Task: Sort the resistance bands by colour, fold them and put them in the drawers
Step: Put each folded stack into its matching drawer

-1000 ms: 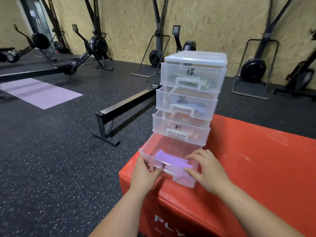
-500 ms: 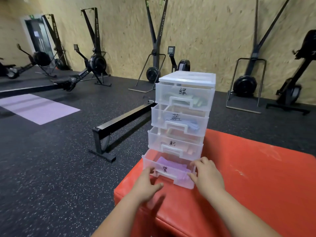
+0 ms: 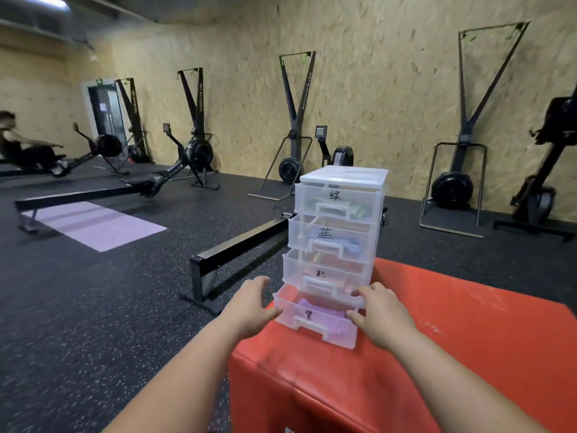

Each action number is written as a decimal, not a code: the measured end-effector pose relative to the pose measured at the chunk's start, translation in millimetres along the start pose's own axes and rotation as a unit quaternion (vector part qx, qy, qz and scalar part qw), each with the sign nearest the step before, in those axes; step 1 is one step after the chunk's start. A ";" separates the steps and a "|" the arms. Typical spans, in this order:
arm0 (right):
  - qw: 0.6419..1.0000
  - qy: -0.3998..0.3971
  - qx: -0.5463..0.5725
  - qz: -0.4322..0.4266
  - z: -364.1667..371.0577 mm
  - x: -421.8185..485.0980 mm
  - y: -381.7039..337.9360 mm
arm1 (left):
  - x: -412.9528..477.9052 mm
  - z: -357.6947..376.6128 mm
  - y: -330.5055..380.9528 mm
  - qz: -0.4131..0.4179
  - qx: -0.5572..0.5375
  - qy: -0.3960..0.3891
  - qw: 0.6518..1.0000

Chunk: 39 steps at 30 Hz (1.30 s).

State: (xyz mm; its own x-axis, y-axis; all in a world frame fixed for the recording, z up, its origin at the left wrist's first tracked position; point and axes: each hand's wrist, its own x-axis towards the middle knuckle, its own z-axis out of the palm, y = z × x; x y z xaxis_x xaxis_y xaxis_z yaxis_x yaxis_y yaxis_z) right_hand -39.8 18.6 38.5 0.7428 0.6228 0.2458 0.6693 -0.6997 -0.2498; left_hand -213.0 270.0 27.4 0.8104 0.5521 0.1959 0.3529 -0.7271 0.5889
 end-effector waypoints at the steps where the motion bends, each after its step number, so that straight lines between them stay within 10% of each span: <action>1: 1.000 0.003 0.004 -0.005 -6.6 -0.3 -3.0 | 2.2 -8.0 4.5 0.008 -0.001 0.007 1.000; 20: 0.992 0.088 0.046 -0.084 -75.9 163.1 -15.7 | 293.0 -78.1 87.9 0.200 -0.037 0.027 0.979; 39: 0.993 0.100 0.052 -0.023 -69.9 230.8 -5.3 | 341.8 -36.8 66.6 0.223 -0.091 0.082 0.967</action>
State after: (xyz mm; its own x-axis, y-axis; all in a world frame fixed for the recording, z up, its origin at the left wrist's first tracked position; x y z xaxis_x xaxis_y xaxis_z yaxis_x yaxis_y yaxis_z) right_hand 127.0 141.6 162.0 0.6998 0.5642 0.4381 0.7086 -0.6256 -0.3263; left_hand 70.3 425.3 162.4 0.7724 0.2682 0.5757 -0.1146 -0.8327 0.5417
